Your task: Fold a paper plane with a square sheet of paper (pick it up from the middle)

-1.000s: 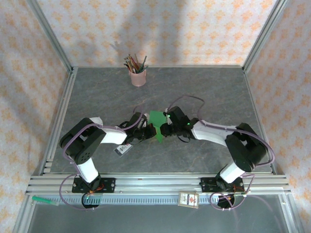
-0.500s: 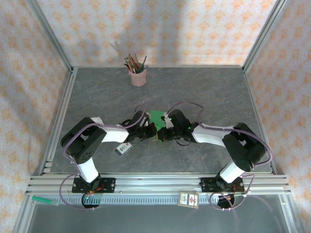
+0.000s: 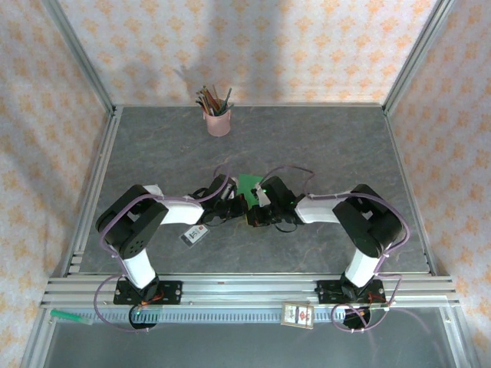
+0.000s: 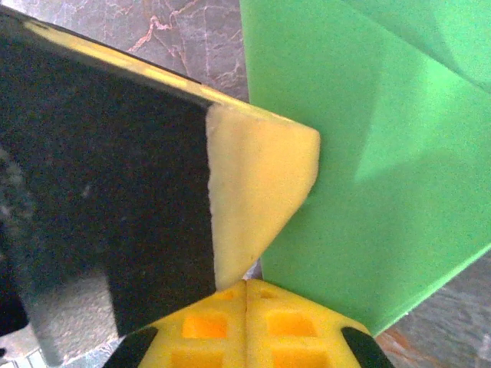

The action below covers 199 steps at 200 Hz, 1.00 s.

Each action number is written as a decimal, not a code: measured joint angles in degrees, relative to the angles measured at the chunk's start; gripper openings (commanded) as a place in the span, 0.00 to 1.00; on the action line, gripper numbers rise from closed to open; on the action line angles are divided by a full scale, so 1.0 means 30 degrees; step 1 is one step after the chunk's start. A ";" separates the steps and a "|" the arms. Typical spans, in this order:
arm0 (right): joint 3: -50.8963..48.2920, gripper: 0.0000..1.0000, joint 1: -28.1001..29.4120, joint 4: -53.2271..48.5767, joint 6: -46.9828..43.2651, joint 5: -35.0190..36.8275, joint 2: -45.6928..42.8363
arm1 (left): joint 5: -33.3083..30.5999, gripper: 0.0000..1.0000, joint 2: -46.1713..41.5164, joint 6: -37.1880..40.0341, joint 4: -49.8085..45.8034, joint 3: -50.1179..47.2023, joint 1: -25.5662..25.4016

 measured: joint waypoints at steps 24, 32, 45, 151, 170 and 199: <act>0.0066 0.01 0.0000 -0.0211 -0.0058 0.0124 0.0000 | -0.0058 0.00 0.0000 0.0102 -0.0022 0.0000 0.0000; 0.0066 0.01 0.0007 -0.0240 -0.0073 0.0146 0.0000 | -0.0066 0.00 0.0007 0.0160 -0.0058 0.0000 0.0000; 0.0058 0.01 0.0007 -0.0270 -0.0073 0.0146 0.0000 | -0.0080 0.00 0.0007 0.0291 -0.0066 0.0000 0.0000; -0.2426 0.00 -0.0036 0.0029 0.0328 0.0131 -0.2222 | -0.0095 0.00 0.0073 0.0459 -0.0219 0.0138 0.0000; -0.2521 0.00 -0.0036 -0.0532 0.0590 -0.0248 -0.2594 | -0.0117 0.00 0.0073 0.0517 -0.0233 0.0146 0.0000; -0.2171 0.00 -0.0036 -0.0539 0.1005 -0.0692 -0.2739 | -0.0124 0.00 0.0073 0.0583 -0.0240 0.0146 0.0000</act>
